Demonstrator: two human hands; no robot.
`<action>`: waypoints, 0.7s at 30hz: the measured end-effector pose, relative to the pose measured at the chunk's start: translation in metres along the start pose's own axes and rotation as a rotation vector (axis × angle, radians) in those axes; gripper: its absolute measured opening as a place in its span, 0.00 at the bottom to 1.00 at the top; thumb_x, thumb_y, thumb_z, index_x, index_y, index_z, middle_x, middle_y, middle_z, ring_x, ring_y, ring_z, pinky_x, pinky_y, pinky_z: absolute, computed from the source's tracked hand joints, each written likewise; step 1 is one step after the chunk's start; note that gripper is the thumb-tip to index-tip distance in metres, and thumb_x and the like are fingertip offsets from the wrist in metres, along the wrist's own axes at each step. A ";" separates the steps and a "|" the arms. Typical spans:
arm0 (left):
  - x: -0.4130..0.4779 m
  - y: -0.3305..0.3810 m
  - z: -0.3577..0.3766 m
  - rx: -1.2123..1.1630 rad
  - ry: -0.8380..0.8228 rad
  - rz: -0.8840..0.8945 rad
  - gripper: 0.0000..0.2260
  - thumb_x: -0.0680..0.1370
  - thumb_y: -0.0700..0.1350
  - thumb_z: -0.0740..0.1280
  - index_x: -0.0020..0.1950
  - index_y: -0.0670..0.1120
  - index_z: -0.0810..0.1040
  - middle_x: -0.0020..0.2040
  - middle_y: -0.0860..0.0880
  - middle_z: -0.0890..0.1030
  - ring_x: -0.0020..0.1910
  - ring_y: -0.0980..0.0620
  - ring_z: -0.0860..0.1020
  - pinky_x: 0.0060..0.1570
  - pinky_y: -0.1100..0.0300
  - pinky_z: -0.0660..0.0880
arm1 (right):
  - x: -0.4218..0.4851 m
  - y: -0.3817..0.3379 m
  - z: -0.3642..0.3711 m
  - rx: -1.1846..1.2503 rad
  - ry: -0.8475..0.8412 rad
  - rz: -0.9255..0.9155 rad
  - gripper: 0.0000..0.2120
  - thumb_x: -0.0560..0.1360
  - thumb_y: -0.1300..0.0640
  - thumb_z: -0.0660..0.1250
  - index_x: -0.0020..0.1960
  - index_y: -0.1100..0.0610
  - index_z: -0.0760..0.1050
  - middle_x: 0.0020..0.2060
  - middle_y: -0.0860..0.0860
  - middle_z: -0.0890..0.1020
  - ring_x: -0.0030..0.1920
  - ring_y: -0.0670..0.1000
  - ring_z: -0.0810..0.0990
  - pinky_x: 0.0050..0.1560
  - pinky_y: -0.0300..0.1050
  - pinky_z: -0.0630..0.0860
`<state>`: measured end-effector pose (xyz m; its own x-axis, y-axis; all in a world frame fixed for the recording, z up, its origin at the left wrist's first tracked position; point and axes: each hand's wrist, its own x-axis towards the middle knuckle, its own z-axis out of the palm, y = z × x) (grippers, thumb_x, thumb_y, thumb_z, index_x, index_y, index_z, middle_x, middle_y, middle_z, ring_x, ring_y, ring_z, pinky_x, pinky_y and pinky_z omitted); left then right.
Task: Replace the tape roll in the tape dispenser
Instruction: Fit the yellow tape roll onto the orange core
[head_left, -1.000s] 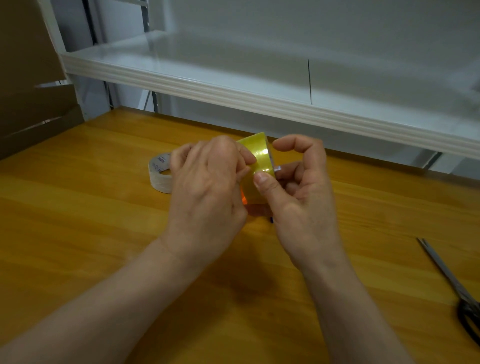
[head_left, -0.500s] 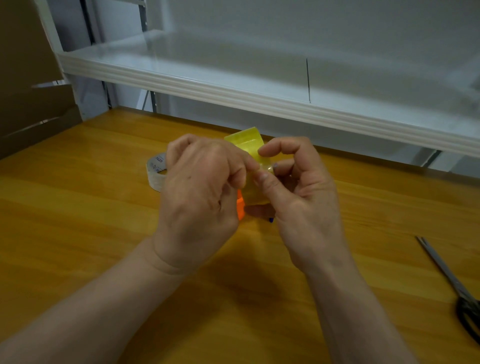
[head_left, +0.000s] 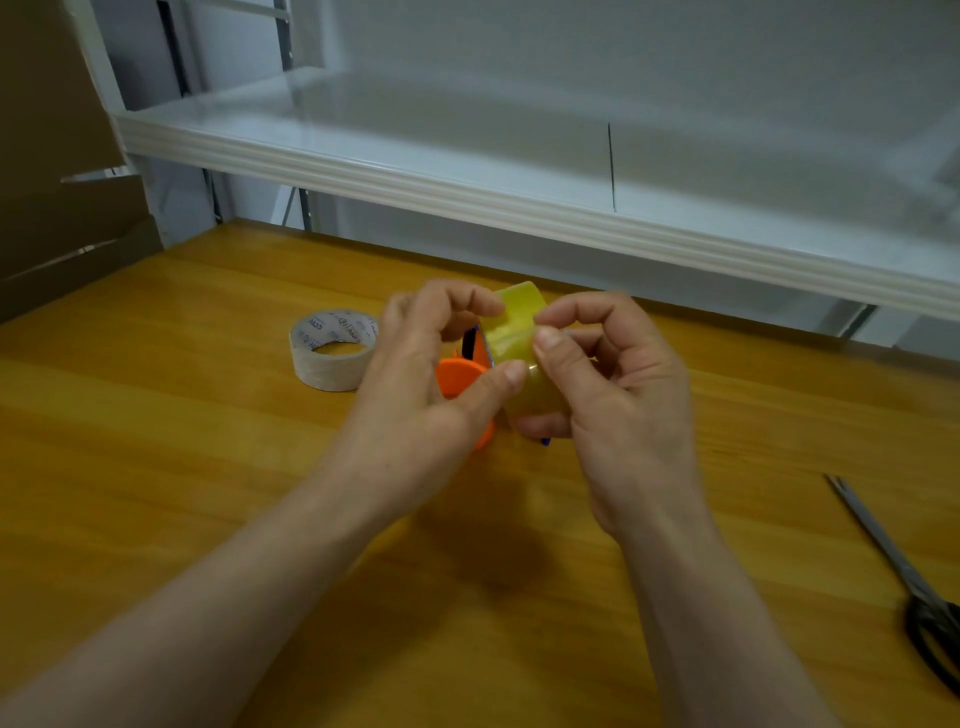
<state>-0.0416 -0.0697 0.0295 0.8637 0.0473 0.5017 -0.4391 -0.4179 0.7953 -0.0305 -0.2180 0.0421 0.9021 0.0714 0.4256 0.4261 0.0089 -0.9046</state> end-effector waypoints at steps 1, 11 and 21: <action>0.001 -0.001 0.000 -0.075 -0.013 -0.048 0.17 0.72 0.54 0.71 0.59 0.60 0.72 0.54 0.51 0.75 0.56 0.52 0.77 0.52 0.52 0.78 | -0.001 0.000 0.001 -0.017 -0.004 -0.020 0.10 0.80 0.63 0.68 0.47 0.47 0.80 0.37 0.43 0.79 0.39 0.40 0.81 0.30 0.43 0.81; 0.003 -0.002 0.003 -0.655 -0.092 -0.132 0.09 0.76 0.40 0.70 0.54 0.50 0.77 0.52 0.38 0.82 0.56 0.30 0.79 0.54 0.37 0.78 | -0.006 -0.001 0.007 -0.131 -0.044 -0.149 0.09 0.81 0.63 0.66 0.54 0.49 0.80 0.45 0.49 0.80 0.43 0.45 0.81 0.30 0.39 0.81; 0.014 -0.005 -0.020 -0.832 0.103 -0.212 0.04 0.72 0.41 0.69 0.45 0.47 0.76 0.43 0.49 0.81 0.38 0.54 0.83 0.35 0.59 0.78 | -0.002 0.001 0.007 -0.134 -0.127 -0.068 0.30 0.80 0.62 0.68 0.73 0.39 0.64 0.55 0.49 0.83 0.53 0.49 0.85 0.36 0.44 0.84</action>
<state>-0.0318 -0.0490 0.0395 0.9387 0.1481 0.3112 -0.3446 0.4072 0.8458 -0.0326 -0.2113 0.0403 0.8585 0.2007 0.4719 0.4989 -0.1144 -0.8591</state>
